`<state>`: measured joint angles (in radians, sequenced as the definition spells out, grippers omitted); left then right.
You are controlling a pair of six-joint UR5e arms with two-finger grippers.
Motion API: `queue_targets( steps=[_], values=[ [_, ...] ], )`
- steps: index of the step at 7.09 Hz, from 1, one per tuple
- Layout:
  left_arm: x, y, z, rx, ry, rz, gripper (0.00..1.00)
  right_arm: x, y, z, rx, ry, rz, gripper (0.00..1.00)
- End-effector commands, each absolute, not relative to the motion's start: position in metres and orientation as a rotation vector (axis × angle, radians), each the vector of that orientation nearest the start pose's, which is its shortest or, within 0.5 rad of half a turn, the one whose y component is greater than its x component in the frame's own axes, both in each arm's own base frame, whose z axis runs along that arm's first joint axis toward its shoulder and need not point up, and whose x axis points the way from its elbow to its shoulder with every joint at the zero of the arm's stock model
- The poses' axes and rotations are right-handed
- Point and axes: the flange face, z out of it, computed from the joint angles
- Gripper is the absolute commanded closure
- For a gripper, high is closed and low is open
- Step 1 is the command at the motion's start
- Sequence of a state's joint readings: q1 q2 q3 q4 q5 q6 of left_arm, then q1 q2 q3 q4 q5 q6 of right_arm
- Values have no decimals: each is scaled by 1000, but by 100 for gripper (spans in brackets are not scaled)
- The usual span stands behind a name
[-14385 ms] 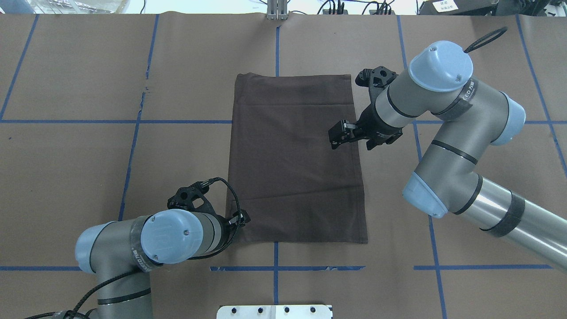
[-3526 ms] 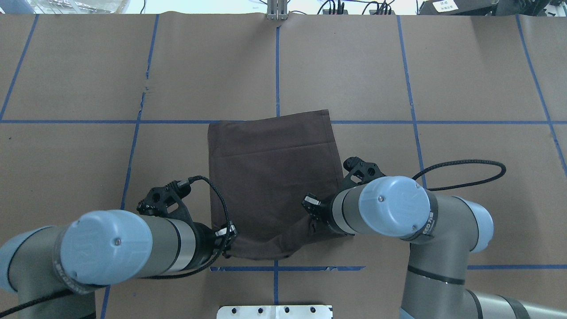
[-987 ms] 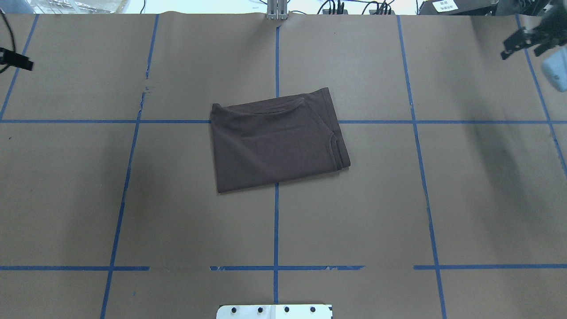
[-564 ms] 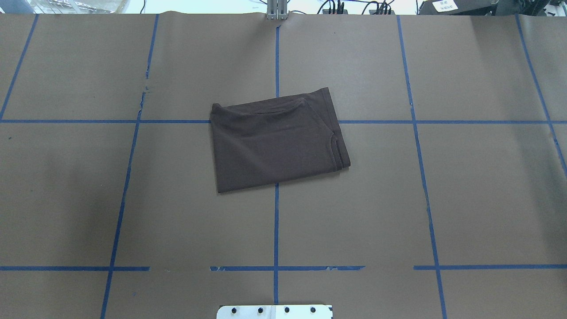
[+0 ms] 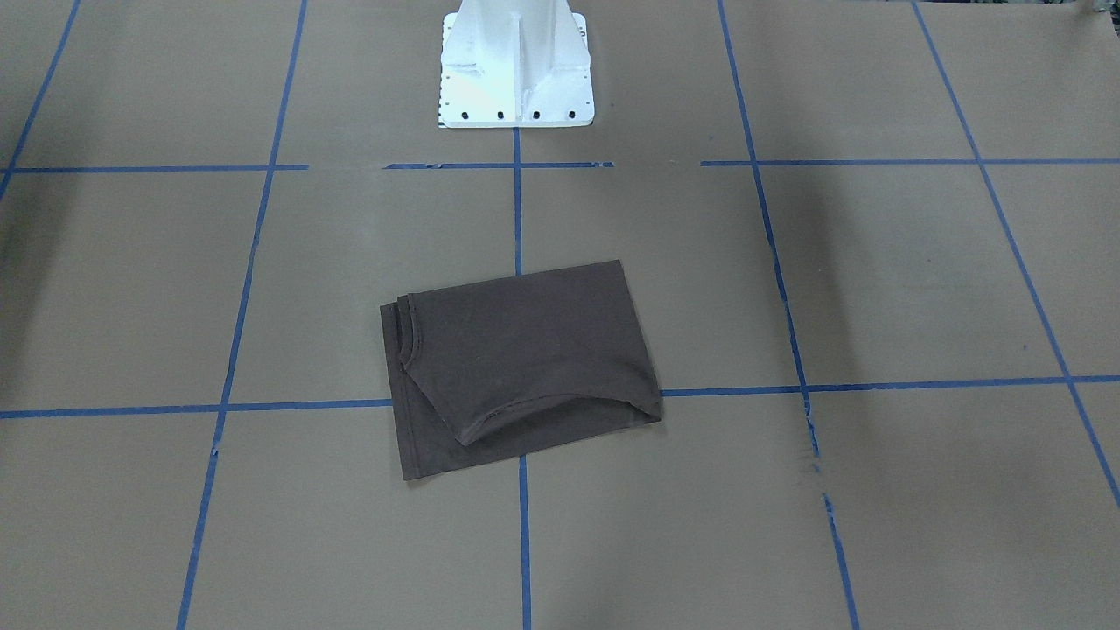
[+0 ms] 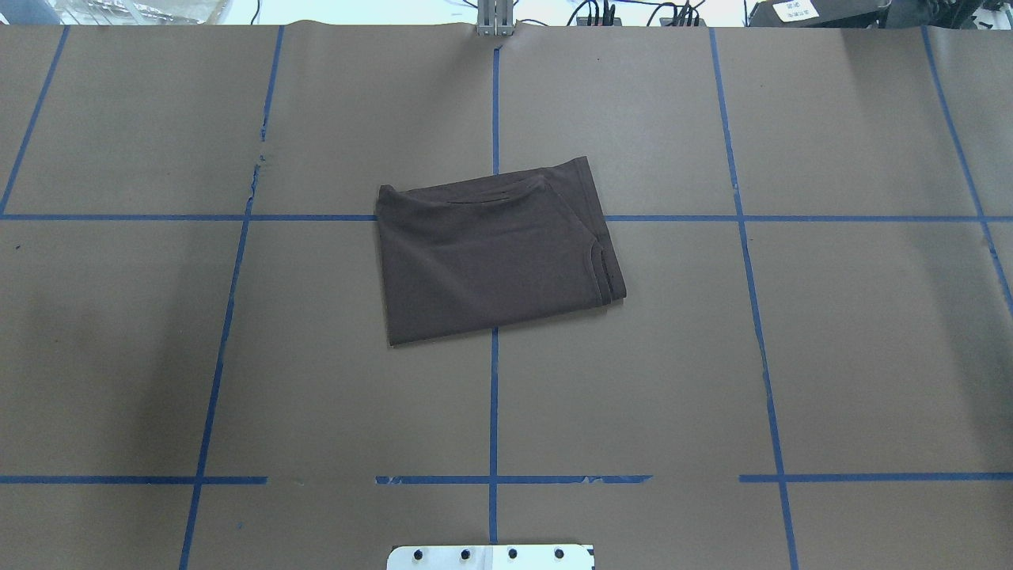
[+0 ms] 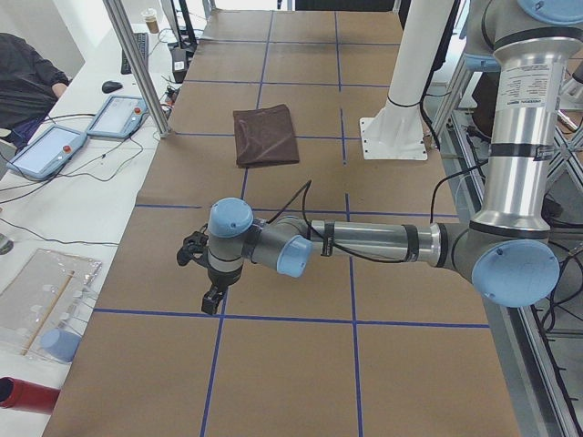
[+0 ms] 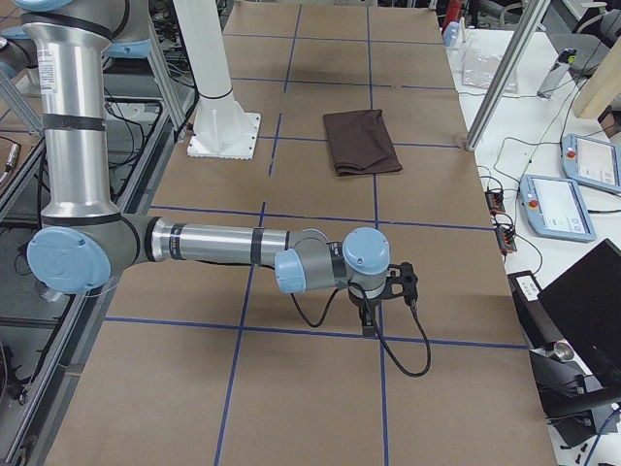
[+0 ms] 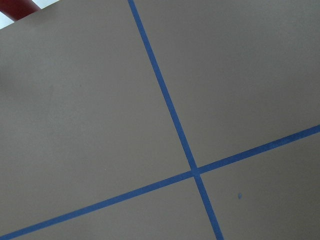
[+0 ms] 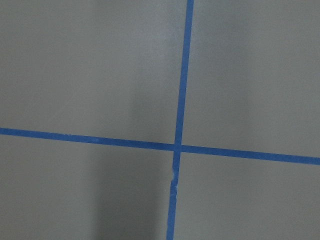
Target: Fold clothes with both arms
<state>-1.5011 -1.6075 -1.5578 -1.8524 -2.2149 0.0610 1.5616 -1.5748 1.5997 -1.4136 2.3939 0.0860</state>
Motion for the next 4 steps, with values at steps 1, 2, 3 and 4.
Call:
queue_targets(
  steps=[1,2,3,4],
  values=[
    [-36,-523,630,209,661,202,0,56,-493,580,63,-825,27,0],
    [-34,-518,636,192,701,203,0,56,-489,597,44,-826,24,0],
    [-34,-512,639,186,710,203,0,56,-486,605,28,-827,31,0],
    [-34,-512,632,196,711,207,0,56,-485,625,-7,-824,46,0]
  ],
)
